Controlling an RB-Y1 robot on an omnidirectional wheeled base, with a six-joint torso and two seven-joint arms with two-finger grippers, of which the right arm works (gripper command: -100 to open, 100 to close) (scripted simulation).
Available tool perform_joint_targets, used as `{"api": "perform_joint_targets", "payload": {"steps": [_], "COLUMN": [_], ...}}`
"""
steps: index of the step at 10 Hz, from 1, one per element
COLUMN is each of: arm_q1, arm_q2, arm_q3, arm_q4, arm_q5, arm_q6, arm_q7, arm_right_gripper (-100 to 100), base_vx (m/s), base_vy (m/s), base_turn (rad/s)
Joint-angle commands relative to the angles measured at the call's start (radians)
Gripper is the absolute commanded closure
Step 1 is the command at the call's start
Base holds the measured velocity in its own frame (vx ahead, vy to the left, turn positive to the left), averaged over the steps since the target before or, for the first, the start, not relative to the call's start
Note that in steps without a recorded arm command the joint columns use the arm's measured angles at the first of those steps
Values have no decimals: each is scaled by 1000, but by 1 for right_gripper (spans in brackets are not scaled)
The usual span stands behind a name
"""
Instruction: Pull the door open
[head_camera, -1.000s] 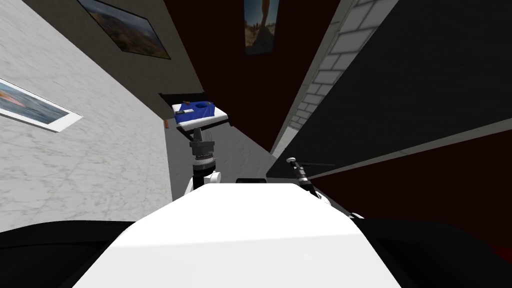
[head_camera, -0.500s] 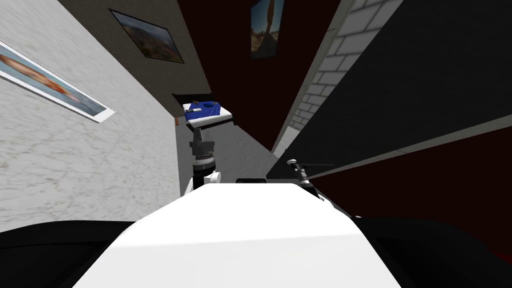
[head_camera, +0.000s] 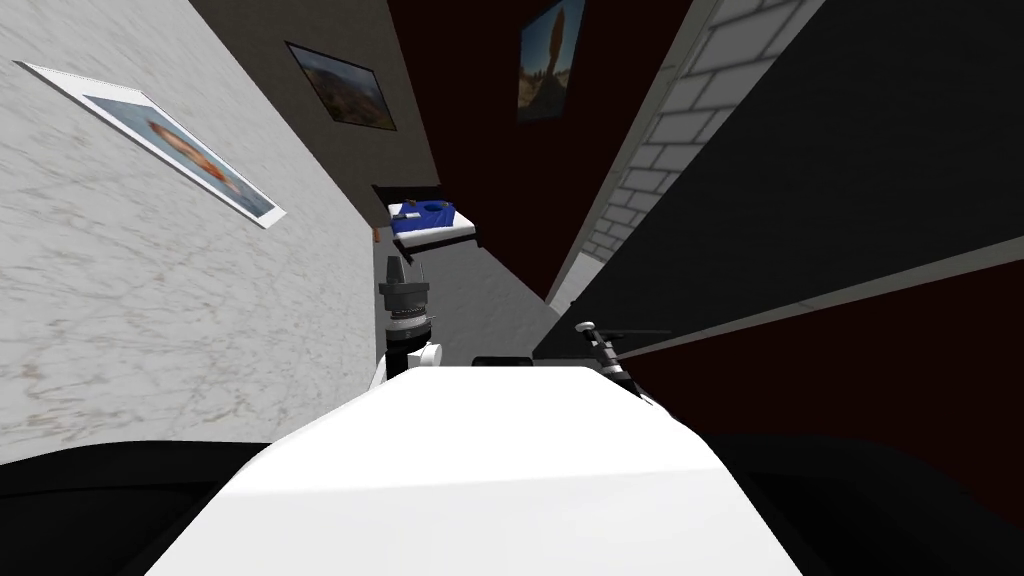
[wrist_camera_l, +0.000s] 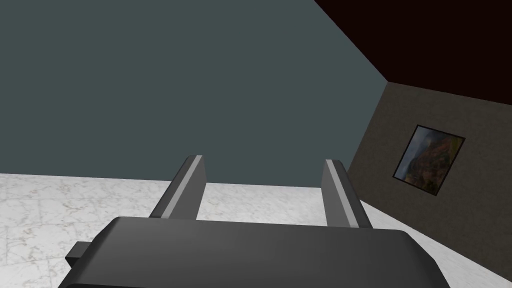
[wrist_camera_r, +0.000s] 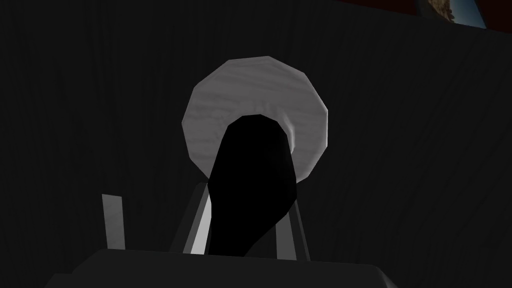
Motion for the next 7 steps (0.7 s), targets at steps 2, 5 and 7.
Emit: {"api": "perform_joint_targets", "payload": {"steps": [2, 5, 7], "arm_q1": [15, 11, 12], "arm_q2": [-18, -14, -17], "arm_q3": [9, 26, 32], "arm_q4": [7, 21, 28], "arm_q5": [-10, -9, -12], "arm_q6": [-30, -46, -57], "arm_q7": [-2, -11, -13], "arm_right_gripper": [100, 100, 100], "base_vx": [-207, -136, -186], "base_vy": [-56, -28, -71], "base_turn": [153, 99, 141]}}
